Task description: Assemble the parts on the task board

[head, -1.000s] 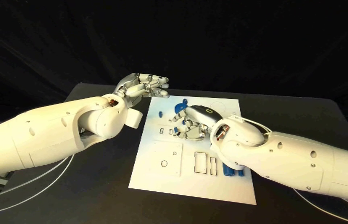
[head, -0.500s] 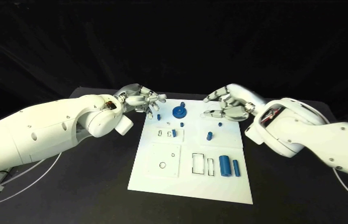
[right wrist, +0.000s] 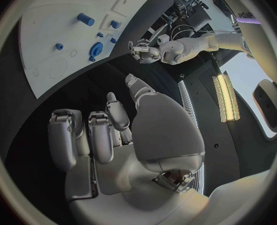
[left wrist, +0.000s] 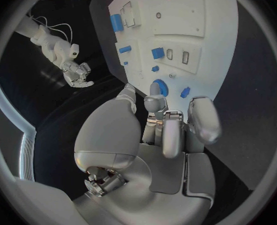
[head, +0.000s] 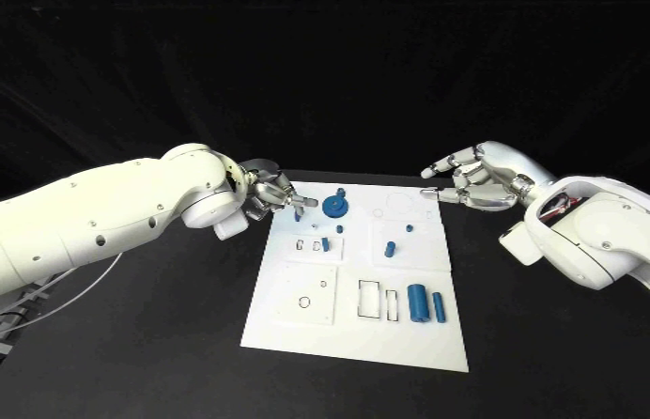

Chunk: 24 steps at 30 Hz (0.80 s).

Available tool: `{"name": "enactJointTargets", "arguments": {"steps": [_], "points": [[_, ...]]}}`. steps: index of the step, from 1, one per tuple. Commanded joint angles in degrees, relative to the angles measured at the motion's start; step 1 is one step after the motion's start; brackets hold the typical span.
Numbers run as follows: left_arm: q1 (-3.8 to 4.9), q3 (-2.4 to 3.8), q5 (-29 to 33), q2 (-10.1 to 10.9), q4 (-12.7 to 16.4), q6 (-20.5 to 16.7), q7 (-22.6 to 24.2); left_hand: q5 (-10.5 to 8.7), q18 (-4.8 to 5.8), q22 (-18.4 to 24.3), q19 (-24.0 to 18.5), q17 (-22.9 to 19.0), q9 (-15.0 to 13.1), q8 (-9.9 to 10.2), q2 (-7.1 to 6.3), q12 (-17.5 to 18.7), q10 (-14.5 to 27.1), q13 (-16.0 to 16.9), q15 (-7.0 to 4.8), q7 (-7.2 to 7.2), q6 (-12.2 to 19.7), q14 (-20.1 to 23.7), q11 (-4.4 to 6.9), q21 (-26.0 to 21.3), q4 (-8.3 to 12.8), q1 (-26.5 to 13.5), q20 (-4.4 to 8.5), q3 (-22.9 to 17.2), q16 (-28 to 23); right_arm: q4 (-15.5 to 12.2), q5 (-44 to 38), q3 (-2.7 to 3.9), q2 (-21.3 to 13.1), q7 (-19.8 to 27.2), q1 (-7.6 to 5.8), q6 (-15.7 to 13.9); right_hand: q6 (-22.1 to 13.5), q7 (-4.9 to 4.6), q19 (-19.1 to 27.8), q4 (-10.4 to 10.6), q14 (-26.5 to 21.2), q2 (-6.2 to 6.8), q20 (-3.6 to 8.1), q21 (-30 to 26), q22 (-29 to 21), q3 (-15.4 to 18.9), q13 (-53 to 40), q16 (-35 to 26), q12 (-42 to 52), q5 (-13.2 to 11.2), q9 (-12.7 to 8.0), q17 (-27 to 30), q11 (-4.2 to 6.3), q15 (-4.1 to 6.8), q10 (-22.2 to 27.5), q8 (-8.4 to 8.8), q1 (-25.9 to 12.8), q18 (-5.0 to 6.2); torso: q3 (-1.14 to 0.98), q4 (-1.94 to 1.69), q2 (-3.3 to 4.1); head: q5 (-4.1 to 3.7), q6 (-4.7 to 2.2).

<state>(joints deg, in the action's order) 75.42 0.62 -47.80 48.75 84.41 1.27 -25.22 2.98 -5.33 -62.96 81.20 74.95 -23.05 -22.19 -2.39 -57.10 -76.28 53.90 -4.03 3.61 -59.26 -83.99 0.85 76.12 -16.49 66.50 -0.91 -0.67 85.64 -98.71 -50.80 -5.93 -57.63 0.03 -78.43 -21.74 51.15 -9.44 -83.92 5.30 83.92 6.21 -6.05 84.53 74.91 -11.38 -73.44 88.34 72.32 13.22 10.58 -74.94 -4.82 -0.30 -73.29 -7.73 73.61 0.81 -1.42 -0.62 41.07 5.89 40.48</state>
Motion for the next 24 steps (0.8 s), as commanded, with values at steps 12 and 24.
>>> {"name": "enactJointTargets", "arguments": {"steps": [12, 24], "points": [[1.45, -1.18, -10.3, -7.6, -5.0, 10.0, -11.4, -0.02, 1.15, -4.2, 1.6, 9.0, -4.6, -3.1, 1.85, -3.9, 0.5, 3.9, -0.43, -0.22, 2.3, -4.2, -0.02, 2.4, -0.2, -2.7, 0.10, 5.2, 0.1, 0.6, 2.9, -0.23, -0.2, -1.4, -0.02, 2.1, 0.7, 0.09, -2.8, 0.0, 5.2, -0.45, 0.05, -0.5, 9.4, 0.5, 0.1, -0.5, 0.0, 1.1, -0.1, -11.9, 0.35, 0.25, -0.1, -0.62, 0.1, 0.94, -0.47, -0.08, -0.49, 0.11, 1.60], [1.44, -2.37, -8.8, -11.4, -7.9, 12.3, -12.2, -0.01, 1.23, -4.7, 1.7, 9.0, -5.6, -3.6, 2.17, -4.1, 0.8, 4.1, -0.43, -0.22, 2.8, -4.2, -0.02, 2.7, -0.2, -3.7, 0.10, 6.5, 0.0, 0.9, 2.9, -0.29, 0.1, -1.4, 0.00, 1.8, 0.8, 0.13, -2.8, 0.3, 5.2, -0.49, 0.12, -0.6, 9.2, 0.8, 0.2, -0.6, -0.1, 1.4, -0.2, -11.8, 0.39, 0.30, 0.0, -0.77, -0.2, 0.97, -0.41, -0.18, -0.33, 0.00, 1.63]]}}
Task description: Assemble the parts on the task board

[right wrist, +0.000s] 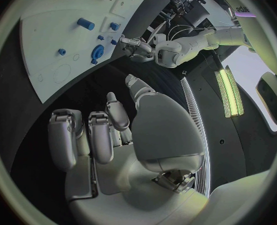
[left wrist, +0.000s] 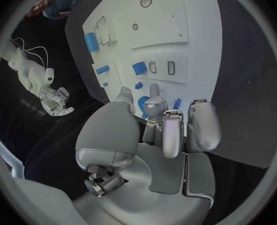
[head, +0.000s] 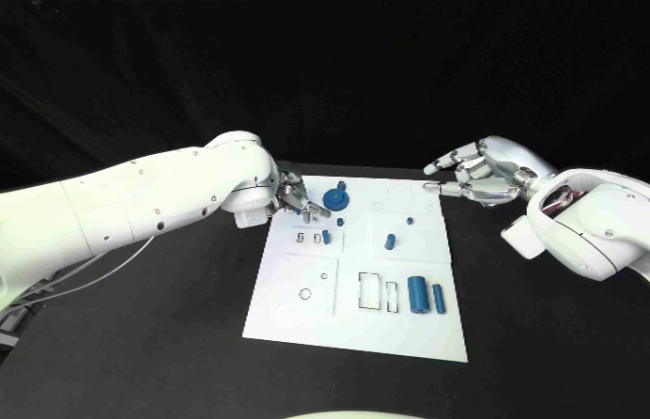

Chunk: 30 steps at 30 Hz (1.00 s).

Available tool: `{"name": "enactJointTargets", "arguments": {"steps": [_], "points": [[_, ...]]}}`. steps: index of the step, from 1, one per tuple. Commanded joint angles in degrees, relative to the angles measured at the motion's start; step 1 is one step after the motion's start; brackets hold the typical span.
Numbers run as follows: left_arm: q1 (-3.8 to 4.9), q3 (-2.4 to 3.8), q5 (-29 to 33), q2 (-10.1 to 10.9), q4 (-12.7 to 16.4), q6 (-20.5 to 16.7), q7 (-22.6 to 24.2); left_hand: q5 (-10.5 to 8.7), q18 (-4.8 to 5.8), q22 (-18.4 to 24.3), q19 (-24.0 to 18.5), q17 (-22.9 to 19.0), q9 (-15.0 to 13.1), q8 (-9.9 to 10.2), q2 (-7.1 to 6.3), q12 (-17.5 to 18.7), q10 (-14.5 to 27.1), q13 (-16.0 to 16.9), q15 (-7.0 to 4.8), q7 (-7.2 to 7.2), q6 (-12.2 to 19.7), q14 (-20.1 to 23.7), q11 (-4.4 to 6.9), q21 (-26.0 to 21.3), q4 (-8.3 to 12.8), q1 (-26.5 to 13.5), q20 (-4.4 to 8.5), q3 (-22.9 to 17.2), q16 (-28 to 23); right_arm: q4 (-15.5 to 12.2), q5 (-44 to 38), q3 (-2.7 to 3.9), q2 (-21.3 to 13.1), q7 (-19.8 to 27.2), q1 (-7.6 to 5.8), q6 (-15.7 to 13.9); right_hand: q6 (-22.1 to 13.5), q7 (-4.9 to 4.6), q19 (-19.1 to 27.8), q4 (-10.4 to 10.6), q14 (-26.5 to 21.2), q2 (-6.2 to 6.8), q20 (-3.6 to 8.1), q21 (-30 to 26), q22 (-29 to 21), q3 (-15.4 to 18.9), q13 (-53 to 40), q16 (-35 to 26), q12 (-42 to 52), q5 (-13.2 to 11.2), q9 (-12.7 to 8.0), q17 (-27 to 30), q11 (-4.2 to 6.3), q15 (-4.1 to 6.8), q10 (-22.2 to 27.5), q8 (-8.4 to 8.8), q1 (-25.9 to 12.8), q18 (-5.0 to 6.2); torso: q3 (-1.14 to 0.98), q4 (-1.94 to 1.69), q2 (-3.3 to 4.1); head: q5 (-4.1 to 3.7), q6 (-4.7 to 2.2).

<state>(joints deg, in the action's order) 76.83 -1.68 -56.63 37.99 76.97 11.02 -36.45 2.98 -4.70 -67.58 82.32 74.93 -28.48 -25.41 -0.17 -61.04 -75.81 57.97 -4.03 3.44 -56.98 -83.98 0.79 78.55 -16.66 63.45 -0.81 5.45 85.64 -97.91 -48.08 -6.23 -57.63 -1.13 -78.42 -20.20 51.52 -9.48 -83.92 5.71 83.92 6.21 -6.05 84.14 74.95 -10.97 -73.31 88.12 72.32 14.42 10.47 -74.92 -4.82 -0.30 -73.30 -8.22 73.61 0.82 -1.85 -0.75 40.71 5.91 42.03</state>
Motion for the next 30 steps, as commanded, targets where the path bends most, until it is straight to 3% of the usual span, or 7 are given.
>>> {"name": "enactJointTargets", "arguments": {"steps": [1, 18, 30], "points": [[0.02, -0.10, 0.1, -0.8, -0.5, 2.6, -1.0, -0.01, 0.60, -0.1, 0.6, 9.0, -0.1, -0.4, -0.03, -0.2, 0.3, 0.0, -0.44, -0.05, 0.5, -4.2, 0.03, 0.2, 0.0, -0.6, 0.00, 0.4, 0.0, 0.2, 0.2, 0.01, 0.1, -0.2, 0.00, 0.3, 0.4, 0.17, -2.8, -0.1, 5.2, -0.49, 0.12, -0.2, 9.2, 0.4, 0.1, -0.4, -0.1, 0.2, -0.1, -11.8, 0.39, 0.30, 0.0, -0.29, -0.2, 0.97, 0.00, -0.02, 0.03, 0.01, 0.10], [-0.41, -0.44, 1.4, -3.6, -2.4, 3.9, -1.2, 0.00, 0.71, -0.9, 0.7, 9.0, -1.4, -1.2, 1.02, -0.1, 0.7, 0.0, -0.47, -0.14, 0.9, -4.2, 0.09, 0.7, 0.2, 1.0, 0.00, 0.7, 0.0, 0.5, 0.0, 0.00, 0.6, -0.6, 0.01, 0.7, 0.3, 0.19, -2.6, 0.1, 5.1, -0.64, 0.16, -0.6, 8.9, 0.5, 0.4, -0.5, -0.4, 0.6, -0.1, -11.7, 0.42, 0.33, 0.2, -0.33, -0.3, 1.06, 0.04, -0.08, 0.15, -0.37, 0.13], [-0.80, -0.54, 1.7, -4.3, -3.1, 5.3, -1.3, 0.00, 0.75, -1.1, 0.7, 9.0, -1.8, -1.5, 1.36, -0.3, 0.7, 0.1, -0.47, -0.15, 1.0, -4.2, 0.10, 0.8, 0.3, 1.6, 0.00, 0.8, 0.0, 0.4, -0.1, 0.00, 0.7, -0.7, 0.00, 0.9, 0.3, 0.19, -2.5, 0.2, 5.1, -0.67, 0.17, -0.7, 8.8, 0.6, 0.5, -0.5, -0.4, 0.7, -0.2, -11.7, 0.42, 0.34, 0.3, -0.35, -0.4, 1.09, 0.01, -0.10, 0.11, -0.44, 0.80]]}}
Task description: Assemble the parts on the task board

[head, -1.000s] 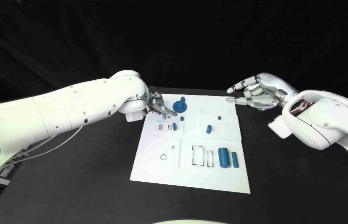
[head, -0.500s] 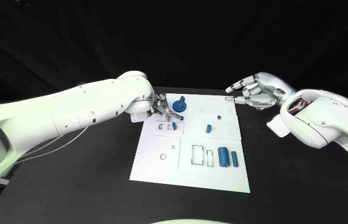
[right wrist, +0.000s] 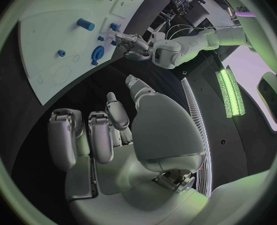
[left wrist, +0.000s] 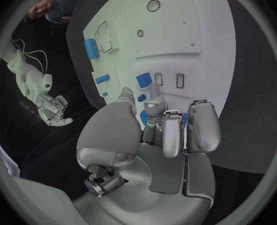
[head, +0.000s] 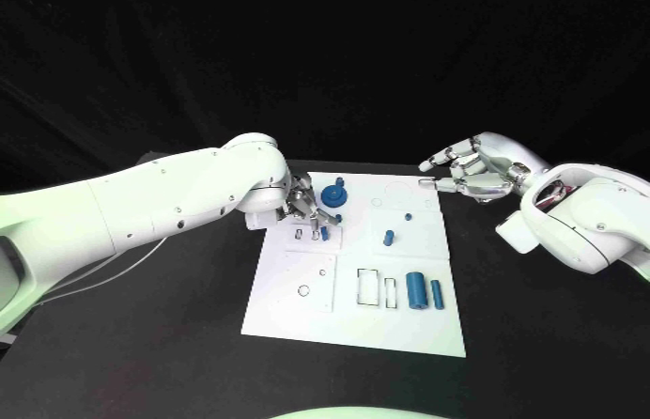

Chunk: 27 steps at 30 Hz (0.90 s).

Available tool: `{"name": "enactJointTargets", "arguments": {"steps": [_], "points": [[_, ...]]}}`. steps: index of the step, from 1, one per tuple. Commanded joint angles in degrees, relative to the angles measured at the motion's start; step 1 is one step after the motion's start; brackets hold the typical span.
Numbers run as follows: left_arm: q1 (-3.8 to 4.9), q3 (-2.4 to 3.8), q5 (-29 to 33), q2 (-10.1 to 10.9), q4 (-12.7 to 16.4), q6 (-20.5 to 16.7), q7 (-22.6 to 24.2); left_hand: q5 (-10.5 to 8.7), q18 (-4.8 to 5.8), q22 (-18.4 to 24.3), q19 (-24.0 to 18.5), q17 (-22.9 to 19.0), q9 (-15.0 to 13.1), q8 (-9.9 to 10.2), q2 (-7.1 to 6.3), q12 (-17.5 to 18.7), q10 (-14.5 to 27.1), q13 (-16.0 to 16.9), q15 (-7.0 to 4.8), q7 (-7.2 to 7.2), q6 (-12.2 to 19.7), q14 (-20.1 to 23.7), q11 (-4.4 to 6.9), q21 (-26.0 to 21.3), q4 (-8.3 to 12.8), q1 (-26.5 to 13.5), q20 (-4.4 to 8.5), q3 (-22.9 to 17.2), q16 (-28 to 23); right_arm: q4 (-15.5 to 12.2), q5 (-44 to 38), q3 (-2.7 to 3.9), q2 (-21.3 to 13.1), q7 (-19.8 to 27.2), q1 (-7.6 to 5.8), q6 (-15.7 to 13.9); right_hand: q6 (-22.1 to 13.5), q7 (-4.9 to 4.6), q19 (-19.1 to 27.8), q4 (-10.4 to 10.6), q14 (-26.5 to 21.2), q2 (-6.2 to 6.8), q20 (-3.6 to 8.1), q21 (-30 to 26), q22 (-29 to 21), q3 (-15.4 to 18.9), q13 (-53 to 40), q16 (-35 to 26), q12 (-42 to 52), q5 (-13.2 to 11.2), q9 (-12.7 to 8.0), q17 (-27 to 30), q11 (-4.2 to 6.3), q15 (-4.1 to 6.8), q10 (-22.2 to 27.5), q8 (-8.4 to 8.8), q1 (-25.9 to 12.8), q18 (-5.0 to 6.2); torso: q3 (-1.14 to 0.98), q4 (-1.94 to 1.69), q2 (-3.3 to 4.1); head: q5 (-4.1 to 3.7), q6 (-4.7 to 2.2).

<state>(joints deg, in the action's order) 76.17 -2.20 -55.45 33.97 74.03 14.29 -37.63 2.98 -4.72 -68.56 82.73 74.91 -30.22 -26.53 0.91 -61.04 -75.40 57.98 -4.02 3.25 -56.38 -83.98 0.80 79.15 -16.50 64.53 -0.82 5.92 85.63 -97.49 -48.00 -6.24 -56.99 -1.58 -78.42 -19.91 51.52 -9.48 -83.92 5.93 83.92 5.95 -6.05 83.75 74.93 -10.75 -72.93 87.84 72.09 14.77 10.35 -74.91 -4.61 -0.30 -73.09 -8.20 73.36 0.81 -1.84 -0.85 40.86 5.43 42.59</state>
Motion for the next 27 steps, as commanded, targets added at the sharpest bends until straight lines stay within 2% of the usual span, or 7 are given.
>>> {"name": "enactJointTargets", "arguments": {"steps": [1, 8, 14, 20, 27], "points": [[-0.21, -0.03, 0.6, -0.3, -0.2, 2.1, -0.1, 0.00, 0.76, -0.1, 0.3, 9.1, -0.1, -0.4, 0.30, -0.3, 0.3, 0.1, -0.48, 0.03, 0.4, -4.2, 0.10, 0.2, 0.1, 0.6, 0.00, 0.3, 0.0, 0.0, -0.2, 0.02, 0.1, -0.3, 0.00, 0.7, 0.3, 0.19, -2.5, 0.0, 5.1, -0.42, 0.17, -0.3, 8.8, 0.3, 0.1, -0.2, -0.2, 0.3, 0.0, -11.7, 0.21, 0.34, 0.1, -0.36, -0.1, 1.09, 0.02, -0.03, -0.04, 0.02, 0.32], [-0.55, -0.06, 0.6, -0.7, -0.6, 2.5, -0.1, 0.00, 0.77, -0.2, 0.3, 9.1, -0.4, -0.6, 0.54, -0.4, 0.3, 0.2, -0.48, 0.01, 0.5, -4.2, 0.11, 0.2, 0.2, 1.0, 0.00, 0.4, 0.0, 0.1, -0.2, 0.01, 0.1, -0.3, 0.00, 0.7, 0.3, 0.19, -2.5, 0.0, 5.1, -0.42, 0.17, -0.3, 8.8, 0.3, 0.1, -0.2, -0.2, 0.3, 0.0, -11.7, 0.21, 0.34, 0.1, -0.36, -0.1, 1.09, 0.03, -0.05, -0.06, -0.04, 0.49], [-0.65, -0.07, 0.6, -0.7, -0.9, 3.4, -0.1, 0.02, 0.80, -0.4, 0.3, 9.1, -0.9, -0.9, 1.19, -0.5, 0.3, 0.3, -0.51, -0.02, 0.7, -4.2, 0.14, 0.4, 0.2, 1.9, 0.01, 0.2, 0.0, 0.0, -0.2, 0.01, 0.0, -0.3, 0.00, 0.8, 0.3, 0.19, -2.5, 0.0, 5.1, -0.42, 0.17, -0.3, 8.8, 0.3, 0.1, -0.2, -0.2, 0.3, 0.0, -11.7, 0.21, 0.34, 0.1, -0.36, -0.1, 1.09, -0.05, -0.22, 0.05, -0.09, 0.55], [-0.67, -0.07, 0.7, -0.9, -0.9, 3.8, -0.1, 0.03, 0.80, -0.5, 0.3, 9.1, -1.4, -1.2, 1.67, -0.6, 0.3, 0.4, -0.52, -0.03, 1.0, -4.2, 0.16, 0.4, 0.3, 2.8, 0.02, -0.2, -0.1, 0.1, -0.3, 0.01, 0.0, -0.3, 0.01, 0.9, 0.3, 0.20, -2.6, 0.0, 5.1, -0.49, 0.18, -0.3, 8.8, 0.4, 0.1, -0.2, -0.2, 0.4, -0.1, -11.6, 0.22, 0.35, 0.1, -0.40, -0.1, 1.08, -0.14, -0.20, 0.13, 0.05, 0.73], [-0.68, -0.07, 0.9, -1.1, -1.2, 3.7, -0.1, 0.05, 0.81, -0.6, 0.3, 9.1, -1.7, -1.3, 2.26, -0.7, 0.3, 0.4, -0.54, -0.05, 1.1, -4.2, 0.18, 0.5, 0.3, 3.5, 0.03, -0.8, -0.1, 0.4, -0.3, 0.01, 0.1, -0.4, 0.02, 1.0, 0.3, 0.20, -2.6, 0.0, 5.1, -0.49, 0.18, -0.3, 8.8, 0.4, 0.1, -0.2, -0.2, 0.4, -0.1, -11.6, 0.22, 0.35, 0.1, -0.40, -0.1, 1.08, -0.14, -0.14, 0.07, 0.04, 0.88]]}}
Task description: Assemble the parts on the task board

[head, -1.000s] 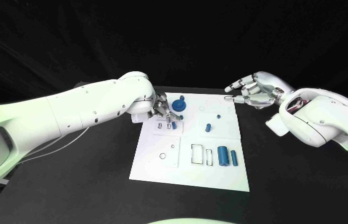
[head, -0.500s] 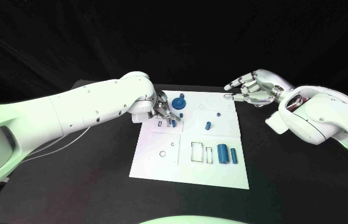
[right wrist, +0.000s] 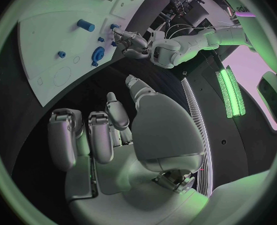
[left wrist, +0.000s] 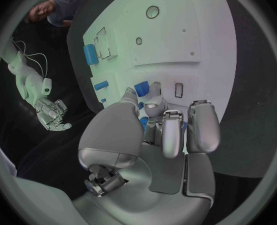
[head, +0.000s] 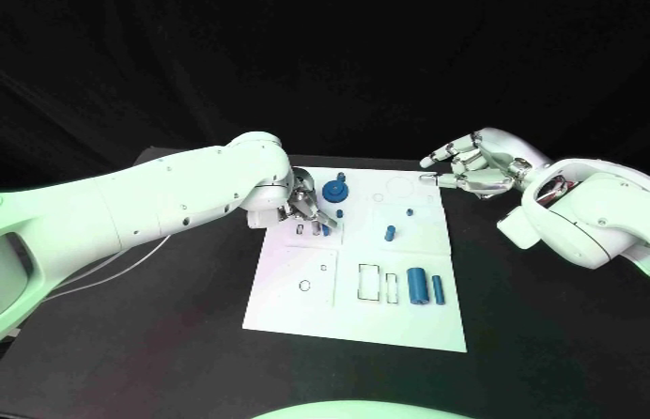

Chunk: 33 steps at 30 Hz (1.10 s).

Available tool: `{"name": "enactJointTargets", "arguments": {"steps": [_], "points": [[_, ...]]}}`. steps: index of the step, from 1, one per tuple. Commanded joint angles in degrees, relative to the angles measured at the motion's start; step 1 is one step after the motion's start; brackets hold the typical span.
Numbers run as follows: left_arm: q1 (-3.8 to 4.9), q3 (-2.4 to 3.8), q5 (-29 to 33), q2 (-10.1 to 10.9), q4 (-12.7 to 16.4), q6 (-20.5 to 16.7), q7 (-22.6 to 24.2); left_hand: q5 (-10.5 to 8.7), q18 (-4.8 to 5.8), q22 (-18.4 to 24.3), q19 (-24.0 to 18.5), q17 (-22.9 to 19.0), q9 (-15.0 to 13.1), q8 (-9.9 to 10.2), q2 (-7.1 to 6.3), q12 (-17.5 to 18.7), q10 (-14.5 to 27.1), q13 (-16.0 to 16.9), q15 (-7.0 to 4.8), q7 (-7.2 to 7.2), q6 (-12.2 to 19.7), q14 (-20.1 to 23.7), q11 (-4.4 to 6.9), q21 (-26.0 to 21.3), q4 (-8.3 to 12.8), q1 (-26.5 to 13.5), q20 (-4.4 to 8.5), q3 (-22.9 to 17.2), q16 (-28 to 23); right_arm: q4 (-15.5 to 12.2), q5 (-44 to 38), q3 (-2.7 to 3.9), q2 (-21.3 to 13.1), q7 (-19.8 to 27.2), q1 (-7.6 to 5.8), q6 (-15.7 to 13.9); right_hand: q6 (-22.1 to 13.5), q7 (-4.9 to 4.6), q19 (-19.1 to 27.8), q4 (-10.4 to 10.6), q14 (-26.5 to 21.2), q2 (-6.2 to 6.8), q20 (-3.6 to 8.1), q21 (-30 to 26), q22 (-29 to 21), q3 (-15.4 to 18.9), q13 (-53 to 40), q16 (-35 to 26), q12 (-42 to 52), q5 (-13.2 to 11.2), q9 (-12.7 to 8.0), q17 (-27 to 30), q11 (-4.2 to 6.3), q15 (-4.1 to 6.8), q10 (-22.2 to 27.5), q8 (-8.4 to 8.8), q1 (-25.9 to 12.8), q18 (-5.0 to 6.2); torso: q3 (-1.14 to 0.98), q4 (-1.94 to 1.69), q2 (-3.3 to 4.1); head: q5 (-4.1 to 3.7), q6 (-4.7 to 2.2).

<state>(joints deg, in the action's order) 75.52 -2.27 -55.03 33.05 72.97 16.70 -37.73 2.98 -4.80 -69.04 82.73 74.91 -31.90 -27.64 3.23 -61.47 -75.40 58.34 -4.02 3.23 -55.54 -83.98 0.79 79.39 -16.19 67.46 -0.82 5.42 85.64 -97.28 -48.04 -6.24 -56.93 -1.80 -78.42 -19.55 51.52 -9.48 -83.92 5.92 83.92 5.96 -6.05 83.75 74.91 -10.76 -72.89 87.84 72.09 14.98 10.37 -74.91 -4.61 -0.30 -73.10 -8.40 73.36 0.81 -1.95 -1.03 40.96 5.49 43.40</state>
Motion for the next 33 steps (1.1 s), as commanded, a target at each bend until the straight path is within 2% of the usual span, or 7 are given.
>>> {"name": "enactJointTargets", "arguments": {"steps": [1, 12, 20, 26, 33], "points": [[-0.02, 0.01, 0.5, -0.2, -0.1, 1.3, 0.0, 0.05, 0.88, -0.1, 0.3, 9.1, -0.1, -0.2, -0.05, -0.3, 0.3, 0.1, -0.54, -0.04, 0.3, -4.2, 0.18, 0.2, -0.1, 0.6, 0.03, -0.4, -0.1, 0.2, -0.3, 0.01, 0.1, -0.2, 0.03, 0.7, 0.3, 0.20, -2.6, 0.1, 5.1, -0.49, 0.18, -0.3, 8.8, 0.4, 0.1, -0.2, -0.2, 0.2, -0.1, -11.6, 0.22, 0.35, 0.1, -0.20, -0.1, 1.08, -0.01, 0.03, -0.04, -0.01, 0.07], [-0.02, 0.01, 0.6, -0.5, -0.4, 1.1, 0.0, 0.05, 0.89, -0.1, 0.3, 9.1, -0.3, -0.3, 0.08, -0.3, 0.3, 0.1, -0.55, -0.05, 0.4, -4.2, 0.20, 0.3, -0.1, 0.9, 0.04, -0.7, -0.1, 0.4, -0.3, -0.02, 0.2, -0.4, 0.09, 1.2, 0.3, 0.21, -2.6, 0.1, 5.1, -0.57, 0.19, -0.3, 8.8, 0.4, 0.1, -0.3, -0.2, 0.3, -0.1, -11.6, 0.23, 0.35, 0.1, -0.24, -0.2, 1.08, 0.03, -0.11, 0.04, -0.09, -0.06], [-0.02, 0.01, 0.6, -0.5, -0.6, 0.5, 0.0, 0.09, 0.92, -0.5, 0.3, 9.2, -1.0, -0.6, 1.38, -0.4, 0.3, 0.2, -0.59, -0.07, 0.9, -4.3, 0.24, 0.4, 0.1, 2.5, 0.07, -3.1, -0.1, 0.4, -0.6, -0.05, 0.3, -0.7, 0.24, 1.7, 0.4, 0.22, -2.6, 0.1, 5.1, -0.62, 0.19, -0.2, 8.9, 0.4, 0.0, -0.2, -0.2, 0.4, -0.1, -11.7, 0.24, 0.36, 0.0, -0.26, -0.2, 1.07, 0.02, -0.05, 0.04, 0.05, 0.03], [-0.02, 0.01, 0.6, -0.6, -0.5, 0.4, 0.1, 0.12, 0.91, -0.5, 0.2, 9.2, -1.5, -0.6, 1.80, -0.2, 0.6, 0.1, -0.78, -0.32, 1.6, -4.3, 0.47, 0.5, 1.4, 5.9, 0.19, -6.9, -0.1, 0.4, -0.7, -0.07, 0.4, -0.9, 0.28, 2.2, 0.4, 0.22, -2.6, 0.1, 5.1, -0.62, 0.19, -0.2, 8.9, 0.4, 0.0, -0.2, -0.2, 0.4, -0.1, -11.7, 0.24, 0.36, 0.0, -0.26, -0.2, 1.07, 0.05, -0.13, 0.05, -0.02, 0.08], [-0.02, 0.02, 1.2, -0.7, -0.4, 0.3, 0.1, 0.15, 0.92, -0.7, 0.1, 9.2, -1.8, -0.2, 0.61, 0.3, 1.0, -0.2, -0.98, -0.48, 2.2, -4.3, 0.66, 0.5, 3.1, 9.4, 0.40, -13.2, -0.2, 0.5, -0.7, -0.09, 0.4, -1.1, 0.32, 2.7, 0.4, 0.23, -2.5, 0.1, 5.1, -0.68, 0.20, -0.3, 8.8, 0.4, 0.1, -0.3, -0.2, 0.5, -0.1, -11.6, 0.25, 0.37, 0.0, -0.30, -0.1, 1.09, 0.05, -0.14, 0.00, 0.01, 0.19]]}}
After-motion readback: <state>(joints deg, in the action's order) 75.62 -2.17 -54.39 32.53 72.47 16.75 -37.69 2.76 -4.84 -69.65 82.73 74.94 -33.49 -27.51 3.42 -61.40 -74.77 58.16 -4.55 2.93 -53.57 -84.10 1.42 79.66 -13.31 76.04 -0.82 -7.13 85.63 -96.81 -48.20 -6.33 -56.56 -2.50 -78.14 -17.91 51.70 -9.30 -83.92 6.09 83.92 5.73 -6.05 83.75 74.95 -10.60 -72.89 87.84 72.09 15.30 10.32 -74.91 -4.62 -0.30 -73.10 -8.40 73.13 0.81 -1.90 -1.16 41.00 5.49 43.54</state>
